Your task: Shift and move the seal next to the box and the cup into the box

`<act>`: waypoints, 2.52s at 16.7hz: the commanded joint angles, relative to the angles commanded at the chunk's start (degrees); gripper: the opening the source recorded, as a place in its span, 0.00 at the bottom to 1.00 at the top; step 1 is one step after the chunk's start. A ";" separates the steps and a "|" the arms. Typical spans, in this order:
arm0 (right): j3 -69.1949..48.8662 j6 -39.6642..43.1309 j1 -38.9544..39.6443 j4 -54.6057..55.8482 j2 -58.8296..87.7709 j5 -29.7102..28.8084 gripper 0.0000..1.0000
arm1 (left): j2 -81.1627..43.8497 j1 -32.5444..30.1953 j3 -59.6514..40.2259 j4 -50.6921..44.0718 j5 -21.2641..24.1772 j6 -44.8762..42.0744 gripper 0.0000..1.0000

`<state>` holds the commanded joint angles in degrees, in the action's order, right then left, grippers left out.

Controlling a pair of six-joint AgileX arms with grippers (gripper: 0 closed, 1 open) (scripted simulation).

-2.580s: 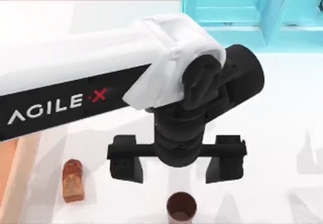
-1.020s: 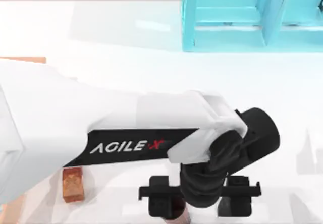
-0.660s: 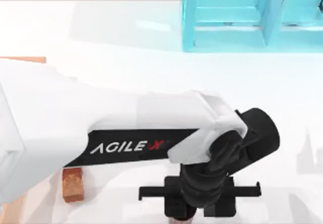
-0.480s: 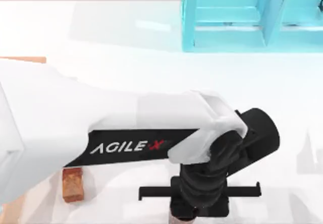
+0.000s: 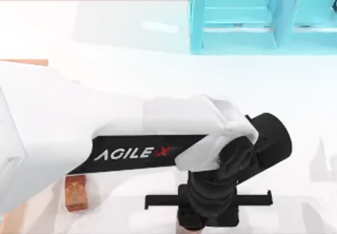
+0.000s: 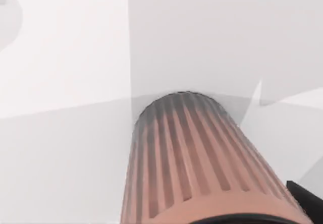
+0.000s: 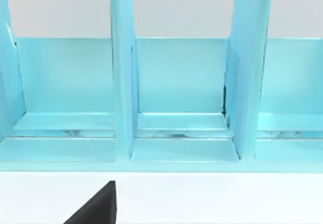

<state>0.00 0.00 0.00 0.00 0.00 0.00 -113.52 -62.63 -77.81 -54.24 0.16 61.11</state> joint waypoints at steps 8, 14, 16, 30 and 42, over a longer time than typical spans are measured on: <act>0.00 0.00 0.00 0.00 0.00 0.00 1.00 | 15.87 6.59 2.96 -12.15 -0.02 -6.27 0.00; 0.00 0.00 0.00 0.00 0.00 0.00 1.00 | 22.61 9.84 4.40 -18.22 -0.07 -9.49 0.00; 0.00 0.00 0.00 0.00 0.00 0.00 1.00 | 22.41 9.57 4.19 -18.17 -0.11 -9.52 0.00; 0.00 0.00 0.00 0.00 0.00 0.00 1.00 | 26.84 57.06 8.21 -20.62 1.81 -56.86 0.00; 0.00 0.00 0.00 0.00 0.00 0.00 1.00 | 30.88 83.36 13.84 -19.39 3.64 -83.21 0.00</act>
<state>0.00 0.00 0.00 0.00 0.00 0.00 -82.64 20.73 -63.97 -73.63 3.80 -22.10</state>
